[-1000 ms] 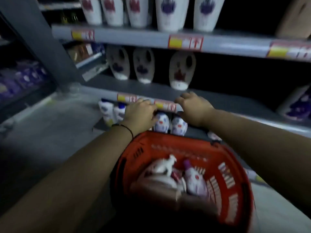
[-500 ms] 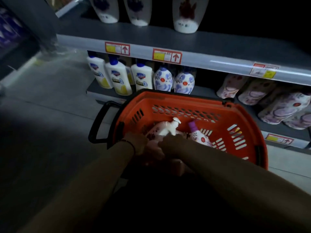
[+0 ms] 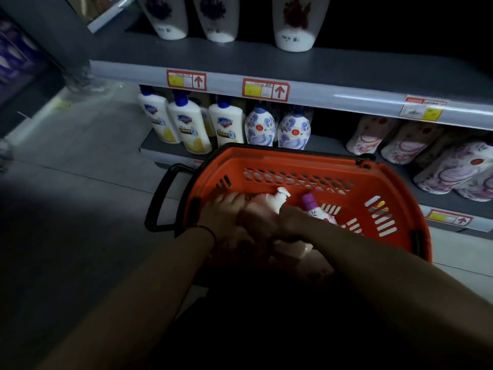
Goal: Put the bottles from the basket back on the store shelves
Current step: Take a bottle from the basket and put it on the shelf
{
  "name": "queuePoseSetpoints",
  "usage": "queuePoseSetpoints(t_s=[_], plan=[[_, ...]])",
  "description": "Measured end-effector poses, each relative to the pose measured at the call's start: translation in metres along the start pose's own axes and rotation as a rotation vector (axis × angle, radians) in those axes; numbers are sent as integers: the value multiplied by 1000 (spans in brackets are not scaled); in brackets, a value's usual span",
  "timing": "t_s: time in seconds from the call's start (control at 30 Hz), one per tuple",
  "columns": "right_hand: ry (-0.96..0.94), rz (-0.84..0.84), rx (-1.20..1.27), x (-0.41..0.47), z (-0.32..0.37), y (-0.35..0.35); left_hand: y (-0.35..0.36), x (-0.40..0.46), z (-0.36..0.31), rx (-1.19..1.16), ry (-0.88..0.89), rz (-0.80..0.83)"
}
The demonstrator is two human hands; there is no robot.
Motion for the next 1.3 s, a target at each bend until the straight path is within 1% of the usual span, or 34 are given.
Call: queuePoseSetpoints(t_s=[0.07, 0.13, 0.2, 0.23, 0.3, 0.33, 0.4, 0.47, 0.53, 0.6, 0.67, 0.87, 0.93, 1.0, 1.1, 1.2, 1.3], plan=[[-35, -59, 119, -10, 2, -21, -19, -6, -3, -147, -113, -76], [-74, -101, 302, -26, 11, -41, -32, -11, -13, -358, -177, -81], [-131, -149, 492, -43, 21, -62, -50, -16, -31, -662, -89, -66], [-163, -175, 571, -51, 25, -73, -60, -21, -38, -824, -72, -55], [-219, -235, 698, -70, 32, -97, -79, -30, -49, -1120, -75, 26], [-243, -283, 752, -80, 33, -111, -95, -36, -56, -1231, -66, 55], [-311, -352, 862, -103, 38, -137, -131, -42, -66, -1338, 8, 11], [-384, -403, 978, -127, 42, -166, -178, -48, -74, -1353, 96, -114], [-459, -465, 1033, -153, 46, -199, -226, -51, -83, -1295, 172, -257], [-532, -578, 981, -187, 54, -239, -278, -53, -101, -1282, 274, -361], [-611, -674, 946, -219, 58, -283, -326, -54, -123, -1293, 357, -431], [-804, -767, 831, -283, 78, -397, -451, -49, -168, -1327, 506, -631], [-856, -793, 808, -291, 88, -428, -487, -42, -174, -1284, 537, -700], [-860, -834, 764, -286, 96, -455, -517, -32, -174, -1229, 551, -766], [-811, -854, 777, -262, 101, -484, -543, -7, -171, -1197, 529, -784], [-764, -930, 788, -239, 102, -503, -552, 19, -171, -1219, 526, -766], [-750, -1013, 768, -223, 102, -512, -554, 40, -173, -1167, 541, -759]])
Point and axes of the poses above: each hand's wrist, its own x-axis towards the middle knuckle, its own y-axis out of the palm, z = x × y, the point moved 8 cm from there along x, towards the middle knuckle, and after that the axes turned 13 degrees about x, right-handed, at the moved point
